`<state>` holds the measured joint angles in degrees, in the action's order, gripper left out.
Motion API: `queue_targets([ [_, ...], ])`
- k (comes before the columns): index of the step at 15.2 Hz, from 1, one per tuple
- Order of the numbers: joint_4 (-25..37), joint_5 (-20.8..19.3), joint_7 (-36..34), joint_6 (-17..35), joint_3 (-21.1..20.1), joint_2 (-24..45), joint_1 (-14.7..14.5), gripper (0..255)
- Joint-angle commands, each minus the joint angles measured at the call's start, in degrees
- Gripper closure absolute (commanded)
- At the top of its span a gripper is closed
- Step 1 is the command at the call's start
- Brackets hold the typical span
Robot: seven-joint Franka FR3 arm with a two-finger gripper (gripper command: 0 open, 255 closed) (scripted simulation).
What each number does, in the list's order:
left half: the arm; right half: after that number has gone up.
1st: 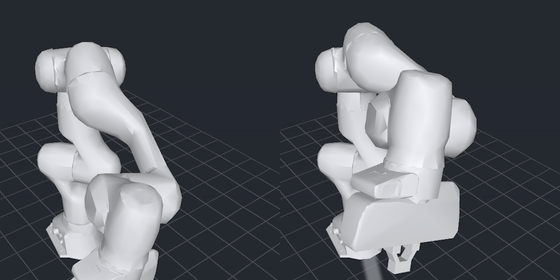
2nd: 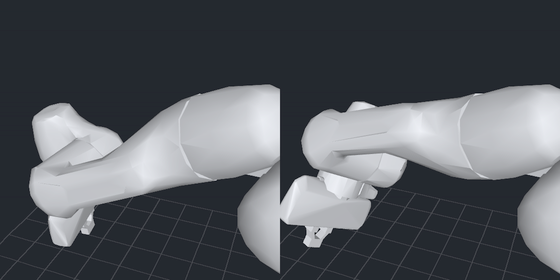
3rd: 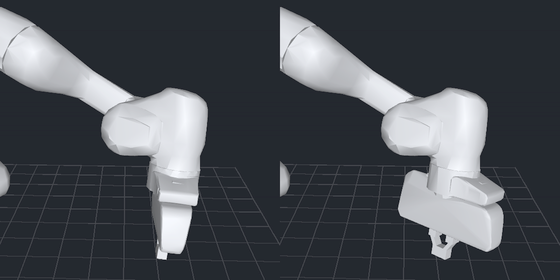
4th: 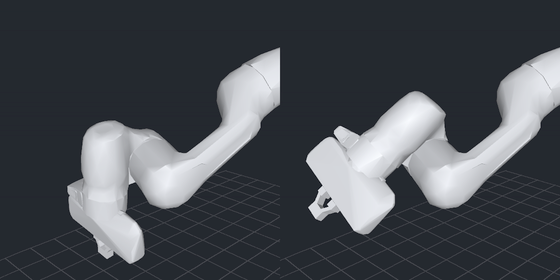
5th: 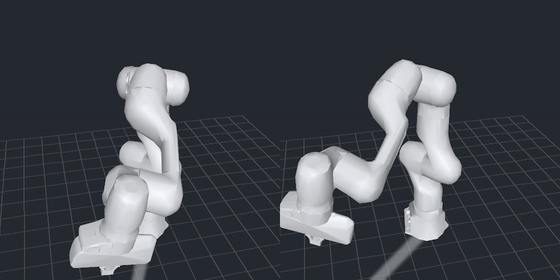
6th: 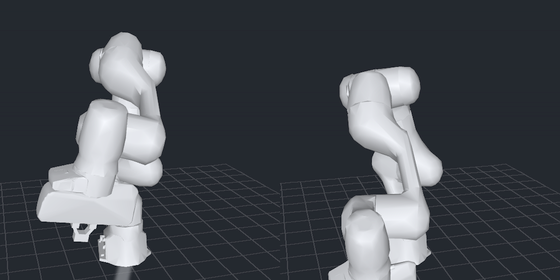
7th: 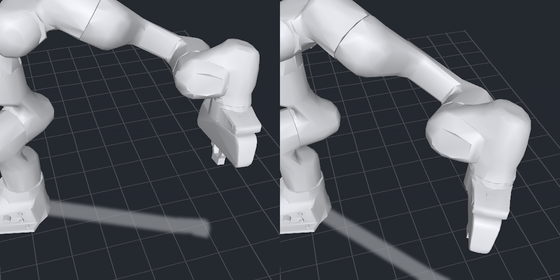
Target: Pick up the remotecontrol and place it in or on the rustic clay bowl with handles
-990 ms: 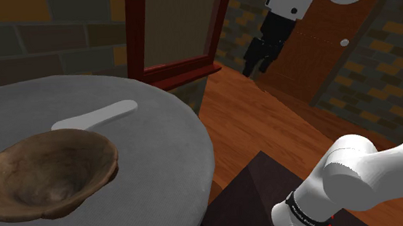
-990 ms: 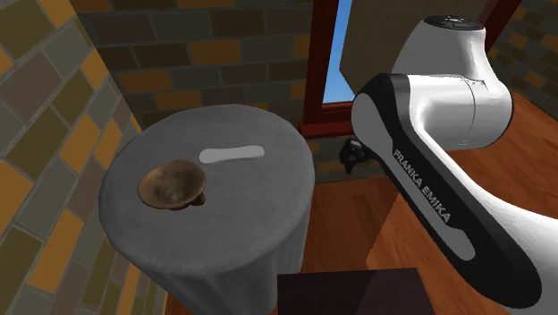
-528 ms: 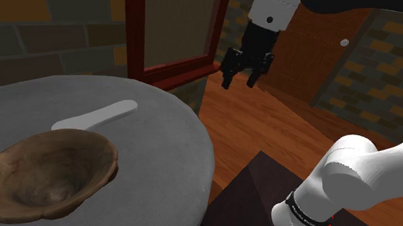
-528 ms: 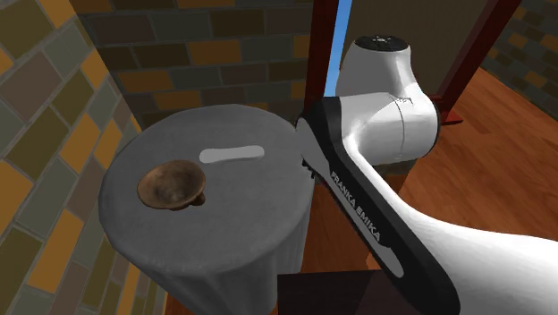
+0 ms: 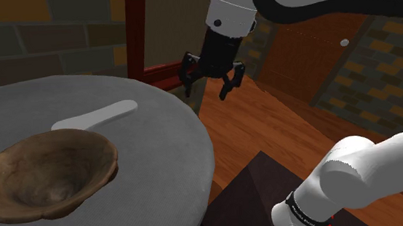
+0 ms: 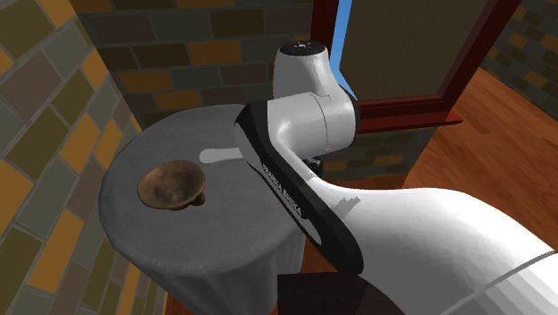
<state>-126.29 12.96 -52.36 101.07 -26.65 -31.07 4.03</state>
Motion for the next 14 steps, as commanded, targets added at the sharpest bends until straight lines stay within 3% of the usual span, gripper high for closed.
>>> queue_targets([
  [1, 2.1, 0.1, -7.0, 1.7, -3.6, 3.5, 1.3, 0],
  [5, 8.3, -2.1, -20.8, 4.0, -10.7, 12.2, 4.4, 0],
  [9, 16.1, -8.3, -35.9, 5.5, -17.5, 23.4, 6.9, 0],
  [11, 20.7, -13.1, -44.1, 5.6, -20.1, 30.1, 7.1, 0],
  [14, 28.5, -21.0, -55.9, 4.5, -21.4, 40.6, 4.5, 0],
])
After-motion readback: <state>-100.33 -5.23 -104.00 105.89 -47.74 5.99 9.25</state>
